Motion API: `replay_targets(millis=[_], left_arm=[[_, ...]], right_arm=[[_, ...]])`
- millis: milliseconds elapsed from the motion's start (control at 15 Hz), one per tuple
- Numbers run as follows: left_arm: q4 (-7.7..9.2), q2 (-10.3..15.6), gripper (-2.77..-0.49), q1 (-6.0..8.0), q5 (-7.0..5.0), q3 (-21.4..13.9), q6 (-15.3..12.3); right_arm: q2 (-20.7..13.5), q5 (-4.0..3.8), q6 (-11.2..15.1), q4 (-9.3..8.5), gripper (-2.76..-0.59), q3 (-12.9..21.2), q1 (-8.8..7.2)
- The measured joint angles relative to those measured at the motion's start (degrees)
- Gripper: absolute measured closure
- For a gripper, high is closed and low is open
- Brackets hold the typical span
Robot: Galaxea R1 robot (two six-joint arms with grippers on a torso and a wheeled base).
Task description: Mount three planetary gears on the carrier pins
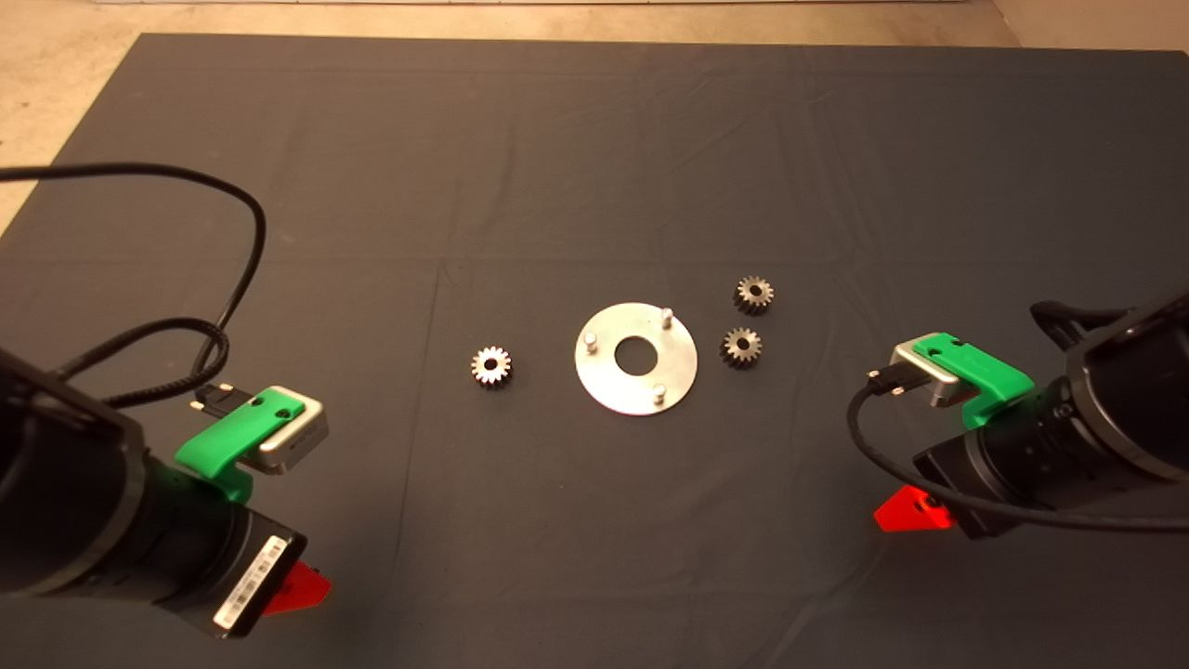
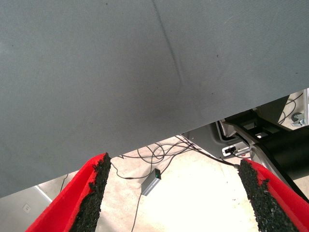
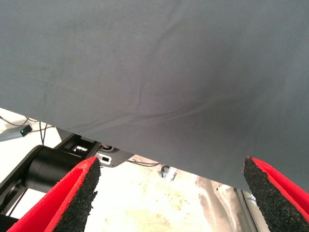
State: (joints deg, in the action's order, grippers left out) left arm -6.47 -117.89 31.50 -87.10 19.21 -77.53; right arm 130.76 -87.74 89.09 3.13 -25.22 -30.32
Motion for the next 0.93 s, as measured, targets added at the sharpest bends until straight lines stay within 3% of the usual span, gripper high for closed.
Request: replay_targets(millis=[400,667,933], left_arm=[[0.0,-0.1,-1.89,0.0,0.02,0.0,0.0],[0.0,-0.1,-1.89,0.0,0.02,0.0,0.0],[0.0,-0.2,-1.89,0.0,0.02,0.0,0.0]], right_arm=[[-0.7,0.0,0.0,0.02,-2.21,0.0,0.03],[-0.7,0.02,-0.7,0.59,-2.21,-4.1,2.82],[-0.6,-0.03,-6.1,4.98,-2.21,-10.4,5.9]])
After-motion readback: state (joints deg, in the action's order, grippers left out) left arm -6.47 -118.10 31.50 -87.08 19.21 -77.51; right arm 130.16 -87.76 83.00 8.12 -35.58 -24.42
